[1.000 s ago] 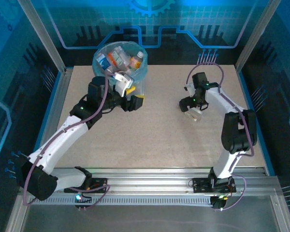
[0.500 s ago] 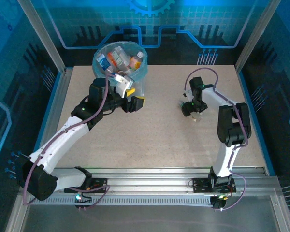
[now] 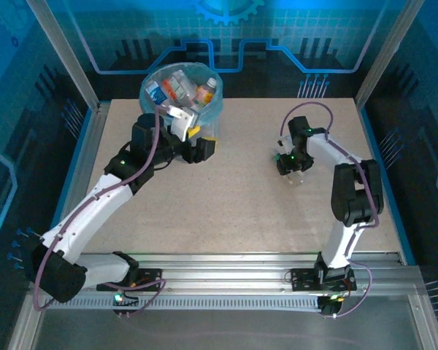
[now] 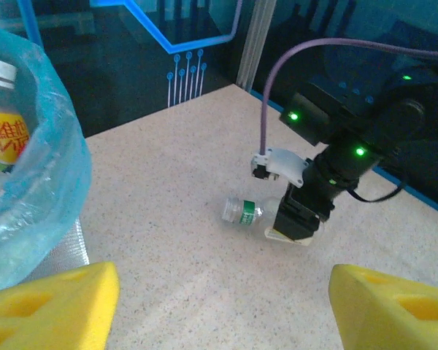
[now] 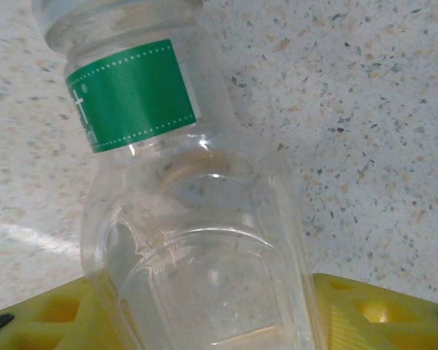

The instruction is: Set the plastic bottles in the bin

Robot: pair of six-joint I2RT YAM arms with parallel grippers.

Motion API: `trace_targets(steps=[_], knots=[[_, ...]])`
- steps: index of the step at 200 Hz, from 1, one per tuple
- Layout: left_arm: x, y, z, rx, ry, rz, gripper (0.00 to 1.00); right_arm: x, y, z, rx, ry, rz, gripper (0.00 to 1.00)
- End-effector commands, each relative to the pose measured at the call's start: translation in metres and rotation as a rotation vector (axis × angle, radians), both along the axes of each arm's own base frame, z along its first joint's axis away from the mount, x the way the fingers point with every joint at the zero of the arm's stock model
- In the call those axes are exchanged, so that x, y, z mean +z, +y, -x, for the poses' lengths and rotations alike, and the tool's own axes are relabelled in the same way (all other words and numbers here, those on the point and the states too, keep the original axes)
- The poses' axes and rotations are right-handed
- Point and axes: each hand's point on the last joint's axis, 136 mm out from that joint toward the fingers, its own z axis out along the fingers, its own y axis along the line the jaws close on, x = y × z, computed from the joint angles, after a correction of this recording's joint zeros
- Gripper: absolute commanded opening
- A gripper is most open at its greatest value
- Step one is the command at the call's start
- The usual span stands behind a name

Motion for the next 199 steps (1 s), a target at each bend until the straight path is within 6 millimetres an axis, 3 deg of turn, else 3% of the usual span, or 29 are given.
trace_targets(steps=[1, 23, 51, 75, 92, 147, 199], knots=[[0.031, 0.005, -0.006, 0.066, -0.02, 0.068, 0.77, 0.043, 0.018, 0.005, -0.038, -0.084, -0.148, 0.53], [0.045, 0.004, -0.008, 0.079, -0.002, 0.121, 0.76, 0.081, 0.045, 0.01, -0.01, -0.164, -0.316, 0.52], [0.059, -0.004, -0.012, 0.065, 0.042, 0.206, 0.76, 0.149, 0.092, 0.025, 0.135, -0.291, -0.55, 0.51], [0.066, -0.015, -0.015, 0.032, 0.092, 0.27, 0.76, 0.198, 0.128, 0.049, 0.285, -0.371, -0.686, 0.51], [0.07, -0.026, -0.018, -0.013, 0.124, 0.317, 0.76, 0.222, 0.151, 0.069, 0.386, -0.4, -0.736, 0.51], [0.081, -0.061, -0.007, -0.191, 0.193, 0.406, 0.76, 0.257, 0.192, 0.106, 0.52, -0.43, -0.828, 0.5], [0.073, -0.064, 0.01, -0.238, 0.235, 0.395, 0.69, 0.27, 0.198, 0.105, 0.508, -0.456, -0.848, 0.49]])
